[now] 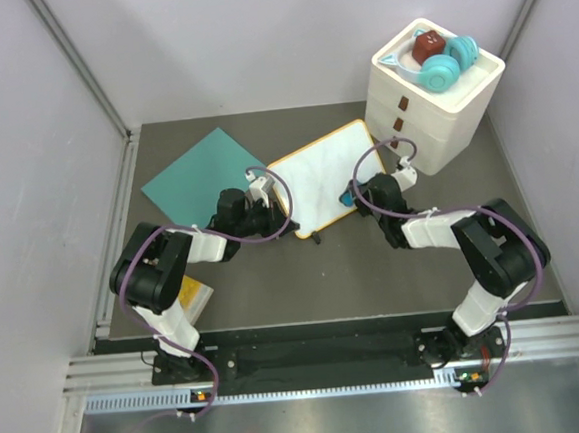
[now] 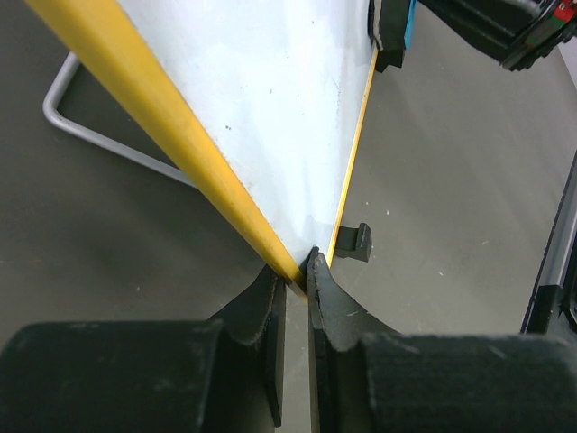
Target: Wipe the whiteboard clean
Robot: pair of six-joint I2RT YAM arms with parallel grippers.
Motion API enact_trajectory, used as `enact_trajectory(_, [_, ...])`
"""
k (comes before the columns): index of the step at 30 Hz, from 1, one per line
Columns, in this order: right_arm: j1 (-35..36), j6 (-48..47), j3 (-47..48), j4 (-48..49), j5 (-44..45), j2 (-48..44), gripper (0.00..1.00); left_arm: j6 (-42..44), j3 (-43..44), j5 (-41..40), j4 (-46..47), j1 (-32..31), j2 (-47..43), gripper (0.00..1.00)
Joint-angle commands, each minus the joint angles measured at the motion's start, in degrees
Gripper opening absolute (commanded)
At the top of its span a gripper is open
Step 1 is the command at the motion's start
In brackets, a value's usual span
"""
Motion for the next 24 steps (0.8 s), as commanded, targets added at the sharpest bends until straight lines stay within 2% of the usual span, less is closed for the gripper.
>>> enact_trajectory(1, [1.0,-0.4,-2.4,-8.0,0.5,0.8,0.00,7.2,-1.2,-8.4,-8.1,0.0,2.6,0.00])
enact_trajectory(8, [0.6,-5.7,6.2,-11.6,2.3,-0.1,0.00,7.2,-1.1,-8.6,-8.2,0.0,2.7,0.00])
enact_trajectory(14, [-3.3,-9.7,12.8,-14.4,2.5,-0.3,0.00,7.3,-1.2,-8.5,-8.1,-0.1,2.6,0.00])
enact_trajectory(20, [-8.8,-10.9,13.1,-15.3,1.6,-2.7,0.00,7.3,-1.1,-8.4,-8.1,-0.1,2.7,0.00])
enact_trajectory(24, [-9.7,-13.9,12.8,-15.1,1.9,-4.1,0.00,7.4,-1.1,-8.4,-8.2,-0.1,2.8,0.00])
